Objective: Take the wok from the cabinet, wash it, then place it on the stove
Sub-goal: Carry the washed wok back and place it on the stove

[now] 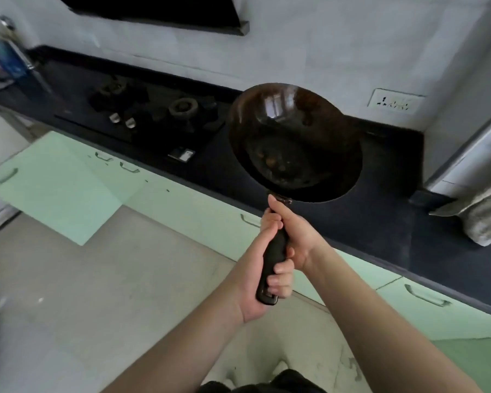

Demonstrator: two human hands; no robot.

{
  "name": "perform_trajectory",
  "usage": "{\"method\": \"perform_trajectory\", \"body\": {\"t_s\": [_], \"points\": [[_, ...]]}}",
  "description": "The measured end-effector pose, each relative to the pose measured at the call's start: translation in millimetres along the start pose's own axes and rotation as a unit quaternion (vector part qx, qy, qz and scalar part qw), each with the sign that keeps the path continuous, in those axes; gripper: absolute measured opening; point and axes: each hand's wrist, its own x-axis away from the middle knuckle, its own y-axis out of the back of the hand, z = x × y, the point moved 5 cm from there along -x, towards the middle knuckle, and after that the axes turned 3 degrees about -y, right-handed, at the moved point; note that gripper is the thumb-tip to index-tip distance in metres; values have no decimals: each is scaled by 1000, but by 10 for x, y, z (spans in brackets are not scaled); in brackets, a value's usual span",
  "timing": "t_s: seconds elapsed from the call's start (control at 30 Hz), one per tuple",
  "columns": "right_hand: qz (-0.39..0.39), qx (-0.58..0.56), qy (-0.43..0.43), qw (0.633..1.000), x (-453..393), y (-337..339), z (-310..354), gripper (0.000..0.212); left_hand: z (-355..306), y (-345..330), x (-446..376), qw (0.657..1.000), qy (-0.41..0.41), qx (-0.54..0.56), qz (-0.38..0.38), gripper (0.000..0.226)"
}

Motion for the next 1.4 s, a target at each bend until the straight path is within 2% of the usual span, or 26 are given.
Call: {"method": "perform_trajectory", "body": {"t_s": [0.13, 0.3, 0.37, 0.7, 0.9, 1.4], "points": [[-49, 71, -7, 996, -214, -254, -135, 42, -202, 271, 104, 1000, -21, 2, -17, 55], [-70, 90, -43, 993, -561, -642, -435, 37, -397, 668, 327, 995, -41, 92, 11, 29], [-75, 114, -50, 989, -736, -815, -583, 36, -489, 863, 435, 990, -56, 127, 18, 26], [-51, 182, -102, 977, -1693, -1870, -1677, 35, -1134, 2181, 1250, 984, -114, 138, 8, 24], [-43, 168, -115, 978, -2138, -2482, -2137, 34, -1579, 2765, 1669, 980, -140, 141, 3, 23], [2, 196, -186, 963, -3309, -3465, -2507, 35, -2603, 3728, 1884, 959, -208, 193, -12, 23]]}}
